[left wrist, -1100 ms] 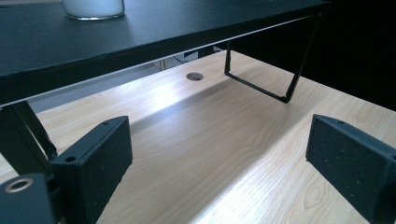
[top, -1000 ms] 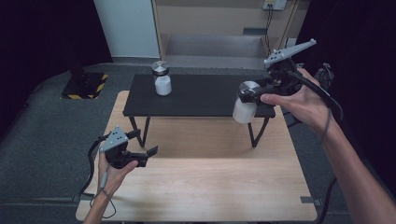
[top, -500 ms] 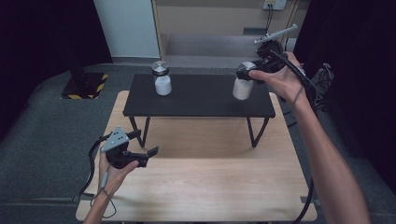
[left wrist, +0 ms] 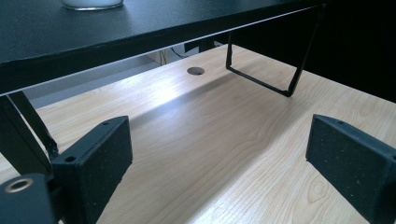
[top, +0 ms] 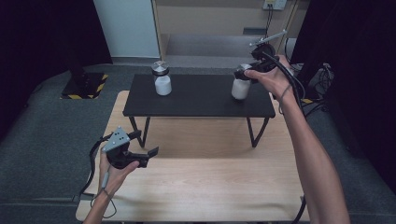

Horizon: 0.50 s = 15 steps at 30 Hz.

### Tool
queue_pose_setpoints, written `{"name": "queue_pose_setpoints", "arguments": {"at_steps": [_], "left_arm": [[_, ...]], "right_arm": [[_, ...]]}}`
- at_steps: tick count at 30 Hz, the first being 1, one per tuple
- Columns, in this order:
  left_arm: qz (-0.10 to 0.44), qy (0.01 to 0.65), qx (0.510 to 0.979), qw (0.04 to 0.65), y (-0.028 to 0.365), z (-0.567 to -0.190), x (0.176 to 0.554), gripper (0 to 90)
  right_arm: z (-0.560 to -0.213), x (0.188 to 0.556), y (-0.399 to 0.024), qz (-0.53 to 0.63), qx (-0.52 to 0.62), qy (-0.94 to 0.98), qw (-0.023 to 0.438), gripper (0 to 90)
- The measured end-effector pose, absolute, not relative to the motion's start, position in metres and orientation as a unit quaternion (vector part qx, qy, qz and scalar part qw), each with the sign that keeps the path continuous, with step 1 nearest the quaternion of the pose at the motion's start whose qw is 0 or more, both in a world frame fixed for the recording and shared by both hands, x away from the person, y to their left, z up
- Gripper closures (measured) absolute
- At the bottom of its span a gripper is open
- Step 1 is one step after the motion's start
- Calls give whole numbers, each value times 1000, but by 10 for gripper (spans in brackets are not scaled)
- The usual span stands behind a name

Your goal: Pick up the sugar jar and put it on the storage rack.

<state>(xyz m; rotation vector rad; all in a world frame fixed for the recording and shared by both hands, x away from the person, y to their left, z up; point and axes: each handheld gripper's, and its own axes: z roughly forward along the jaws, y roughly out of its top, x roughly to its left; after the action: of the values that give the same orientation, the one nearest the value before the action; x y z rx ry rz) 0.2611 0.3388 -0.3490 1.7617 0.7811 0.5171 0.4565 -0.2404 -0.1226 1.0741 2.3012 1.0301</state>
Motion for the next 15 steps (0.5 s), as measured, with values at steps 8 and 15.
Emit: {"name": "queue_pose_setpoints", "arguments": {"at_steps": [8, 15], "left_arm": [[219, 328, 743, 540, 339, -349, 261, 62], [220, 327, 746, 537, 338, -348, 261, 62]], "right_arm": [[-129, 464, -241, 367, 388, 824, 190, 347], [-135, 465, -245, 376, 388, 821, 185, 346]]}}
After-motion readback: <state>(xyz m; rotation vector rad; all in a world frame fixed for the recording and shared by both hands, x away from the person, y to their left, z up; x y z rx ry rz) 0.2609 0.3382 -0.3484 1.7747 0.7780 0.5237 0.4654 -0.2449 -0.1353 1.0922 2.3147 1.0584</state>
